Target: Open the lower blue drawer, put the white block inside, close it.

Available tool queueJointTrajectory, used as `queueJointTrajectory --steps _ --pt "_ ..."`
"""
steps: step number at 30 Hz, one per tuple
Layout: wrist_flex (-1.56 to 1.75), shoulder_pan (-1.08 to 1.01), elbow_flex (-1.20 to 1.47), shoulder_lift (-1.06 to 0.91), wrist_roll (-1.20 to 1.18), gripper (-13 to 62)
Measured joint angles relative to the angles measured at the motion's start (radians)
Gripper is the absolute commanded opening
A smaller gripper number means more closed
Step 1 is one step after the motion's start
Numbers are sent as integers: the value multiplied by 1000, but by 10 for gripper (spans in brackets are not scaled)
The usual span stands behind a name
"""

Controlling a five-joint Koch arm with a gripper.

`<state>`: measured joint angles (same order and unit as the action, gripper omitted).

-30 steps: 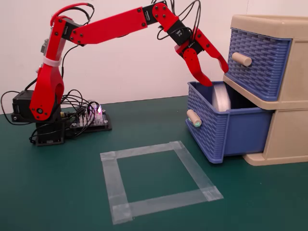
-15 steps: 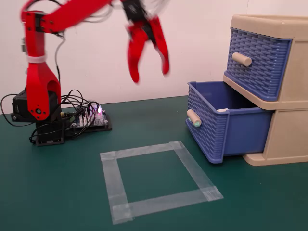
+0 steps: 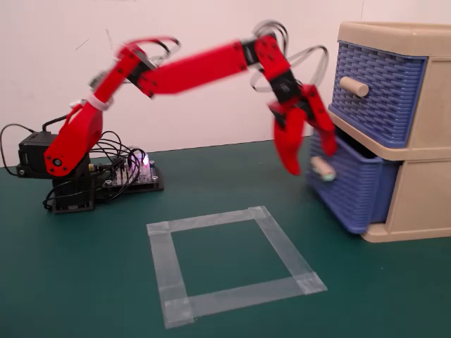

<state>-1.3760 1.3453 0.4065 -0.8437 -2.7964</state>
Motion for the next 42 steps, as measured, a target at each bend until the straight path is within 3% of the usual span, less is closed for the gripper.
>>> queueJointTrajectory --steps 3,9,13,18,21,26,31,38,40,42 --pt "48 8 -114 110 0 338" --pt "0 3 -160 106 3 339" --pt "-307 -72 -161 -97 3 338" --pt "-541 -354 -109 -456 137 337" --pt "-552 -597 120 -594 341 337" --pt "-545 -1046 759 -738 893 337" --pt "-453 -1293 1264 -884 1278 337" --pt "-284 -1313 1904 -1328 1322 342" --pt "-261 -1299 1999 -1457 1322 347" --pt "-235 -1293 2046 -1465 1322 345"
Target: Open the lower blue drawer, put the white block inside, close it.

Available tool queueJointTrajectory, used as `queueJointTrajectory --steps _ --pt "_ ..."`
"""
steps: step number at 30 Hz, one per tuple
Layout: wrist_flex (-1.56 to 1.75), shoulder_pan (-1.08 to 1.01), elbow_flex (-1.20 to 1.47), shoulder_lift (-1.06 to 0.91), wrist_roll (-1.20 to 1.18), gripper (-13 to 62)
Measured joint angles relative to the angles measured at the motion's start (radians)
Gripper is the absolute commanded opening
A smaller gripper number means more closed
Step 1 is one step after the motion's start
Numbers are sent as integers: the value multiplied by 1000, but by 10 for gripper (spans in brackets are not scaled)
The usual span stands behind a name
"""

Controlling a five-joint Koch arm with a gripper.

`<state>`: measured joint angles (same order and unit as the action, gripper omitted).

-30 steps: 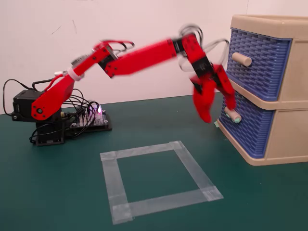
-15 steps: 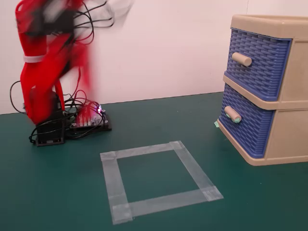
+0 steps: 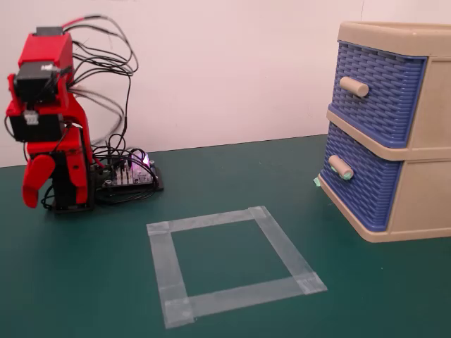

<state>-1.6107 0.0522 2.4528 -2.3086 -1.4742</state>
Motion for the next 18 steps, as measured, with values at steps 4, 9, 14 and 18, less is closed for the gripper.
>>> queueJointTrajectory --steps 4,9,14,18 --pt "12 -17 8 0 2 346" --pt "14 -18 8 0 2 346" --pt "14 -18 8 0 2 346" --pt "14 -18 8 0 2 346"
